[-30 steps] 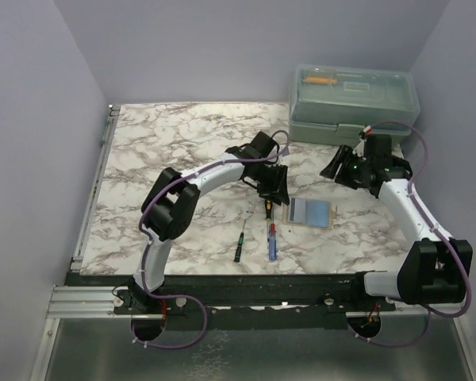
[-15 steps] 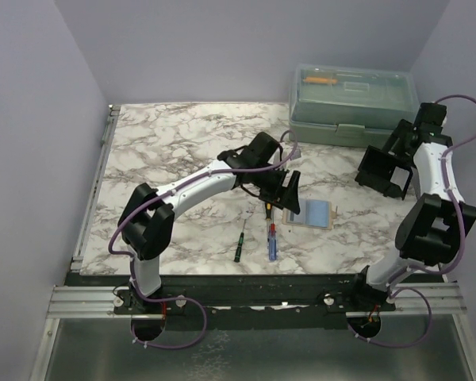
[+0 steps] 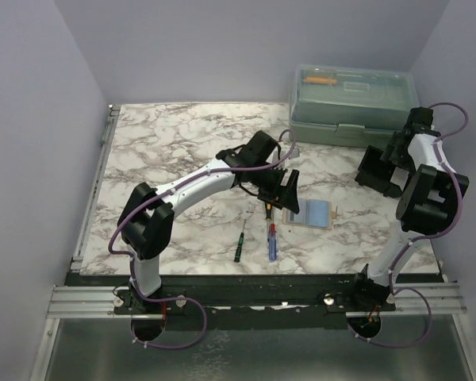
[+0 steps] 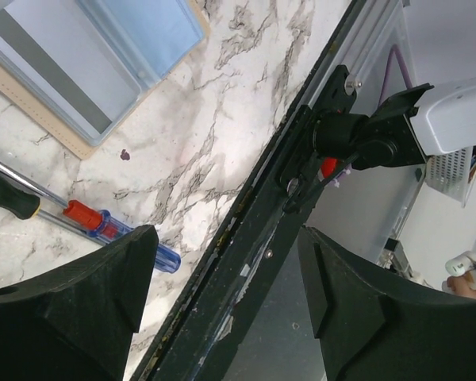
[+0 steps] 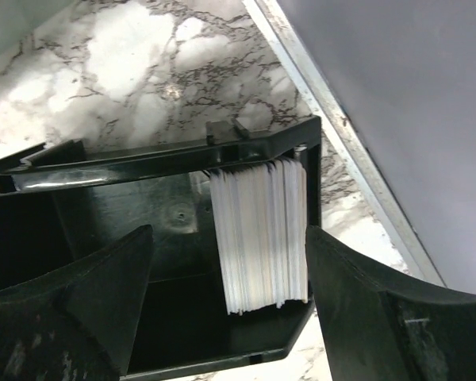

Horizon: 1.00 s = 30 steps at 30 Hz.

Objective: Put the credit cards into the card holder
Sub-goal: Pick up the credit card from the storage box.

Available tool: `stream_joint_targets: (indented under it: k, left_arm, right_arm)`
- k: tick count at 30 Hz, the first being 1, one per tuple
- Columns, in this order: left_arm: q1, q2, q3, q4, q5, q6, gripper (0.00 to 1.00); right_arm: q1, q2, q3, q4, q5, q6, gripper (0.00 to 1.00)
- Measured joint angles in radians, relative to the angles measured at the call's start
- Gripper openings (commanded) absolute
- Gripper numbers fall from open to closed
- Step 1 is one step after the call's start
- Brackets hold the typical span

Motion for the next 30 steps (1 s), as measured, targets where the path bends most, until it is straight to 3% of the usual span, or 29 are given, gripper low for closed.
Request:
stream_joint_targets:
  k: [16,23,30]
  left_arm:
    - [0.052,0.010,-0.008,0.021,0.068,-0.026,0.79]
    - [0.060,0.017,-0.016,0.031,0.087,-0.034,0.79]
    - [0.061,0.018,-0.020,0.036,0.097,-0.038,0.79]
  right_arm:
    - [0.005,0.076,-0.001,-0.005,0.116,-0.037,0.72]
    - [0.018,0.079,-0.001,-0.013,0.178,-0.036,0.59]
    - [0.022,0.079,0.019,-0.031,0.213,-0.032,0.55]
